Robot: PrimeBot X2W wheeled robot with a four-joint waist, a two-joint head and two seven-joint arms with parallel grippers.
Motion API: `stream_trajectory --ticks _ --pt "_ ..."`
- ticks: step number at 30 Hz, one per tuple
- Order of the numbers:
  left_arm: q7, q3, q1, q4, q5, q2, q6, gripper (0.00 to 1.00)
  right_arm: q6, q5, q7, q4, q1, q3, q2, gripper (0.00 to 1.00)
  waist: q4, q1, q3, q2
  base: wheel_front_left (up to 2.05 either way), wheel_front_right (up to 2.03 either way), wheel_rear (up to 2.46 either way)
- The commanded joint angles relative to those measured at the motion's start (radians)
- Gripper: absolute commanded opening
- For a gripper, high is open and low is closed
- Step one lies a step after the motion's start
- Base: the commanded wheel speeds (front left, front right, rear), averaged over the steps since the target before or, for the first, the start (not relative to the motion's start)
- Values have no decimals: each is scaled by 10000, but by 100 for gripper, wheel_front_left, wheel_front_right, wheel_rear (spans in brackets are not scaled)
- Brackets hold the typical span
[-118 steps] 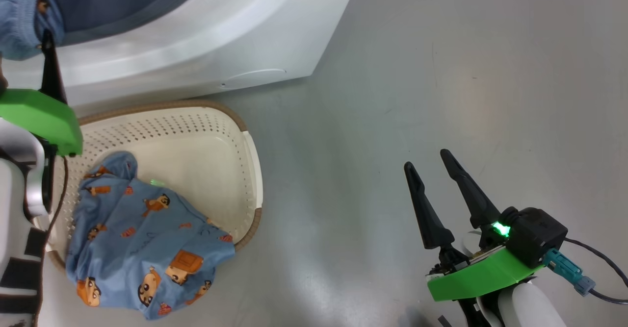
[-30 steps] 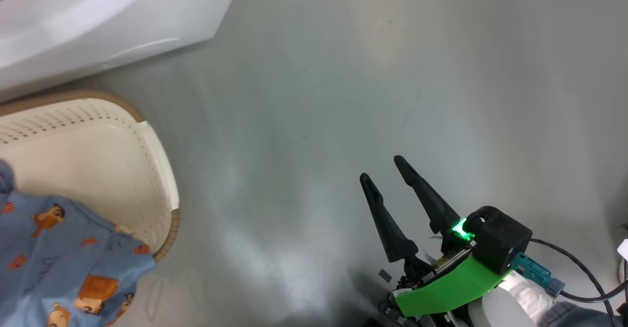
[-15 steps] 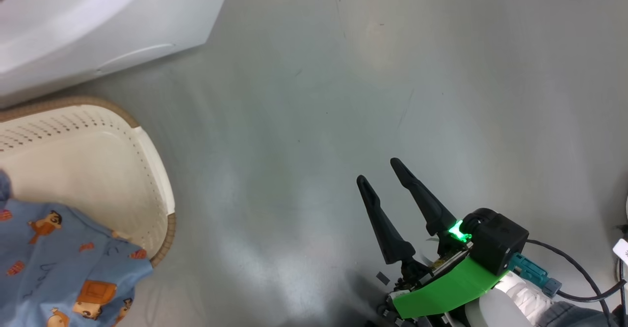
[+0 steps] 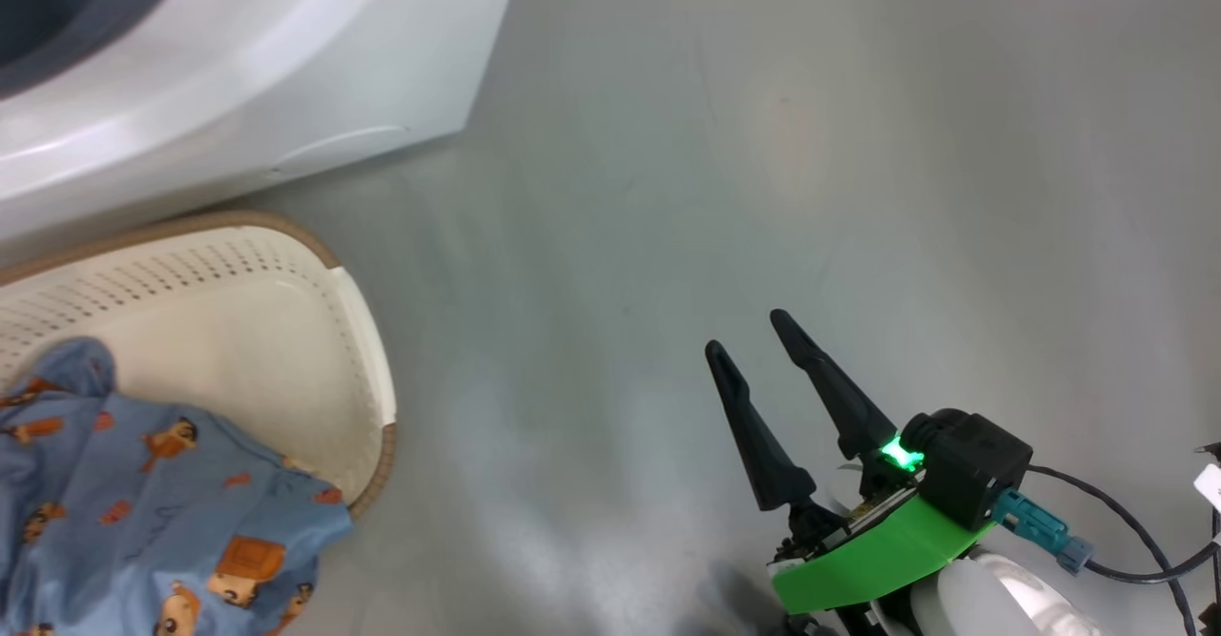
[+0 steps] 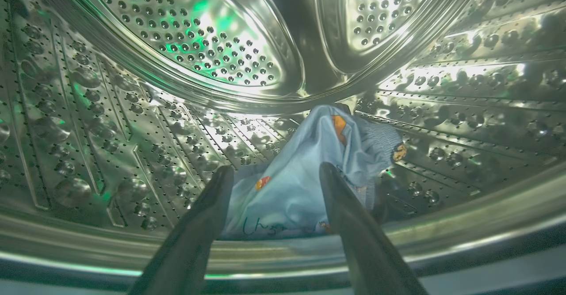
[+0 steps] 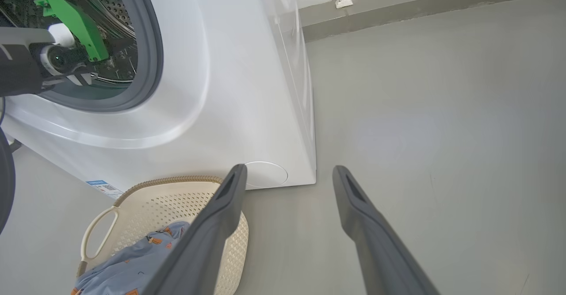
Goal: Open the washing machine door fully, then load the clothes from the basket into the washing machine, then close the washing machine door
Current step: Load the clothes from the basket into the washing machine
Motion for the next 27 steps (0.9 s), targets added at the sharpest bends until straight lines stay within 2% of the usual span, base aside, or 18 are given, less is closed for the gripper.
stream_trajectory --ticks 1,8,14,20,27 --pt "-206 181 225 -108 -143 242 82 100 62 -42 -48 -160 103 111 -41 100 344 0 -401 -1 0 0 0" --pt "-785 309 1103 -38 -619 -697 -28 100 62 -278 -48 -40 227 -294 -41 100 997 0 -1081 -1 0 0 0" --pt "-1088 401 1923 -411 -938 -1282 -202 100 62 -394 -48 6 373 -574 -41 100 1492 0 -1701 -1 0 0 0" --pt "-1165 389 3223 -1213 -1125 -1824 -399 100 62 -586 -48 20 561 -933 -41 100 1951 0 -2386 -1 0 0 0" --pt "-1172 554 5399 -2974 -1332 -2330 -404 100 62 -840 -48 21 762 -1311 -41 100 2370 0 -3181 -1 0 0 0"
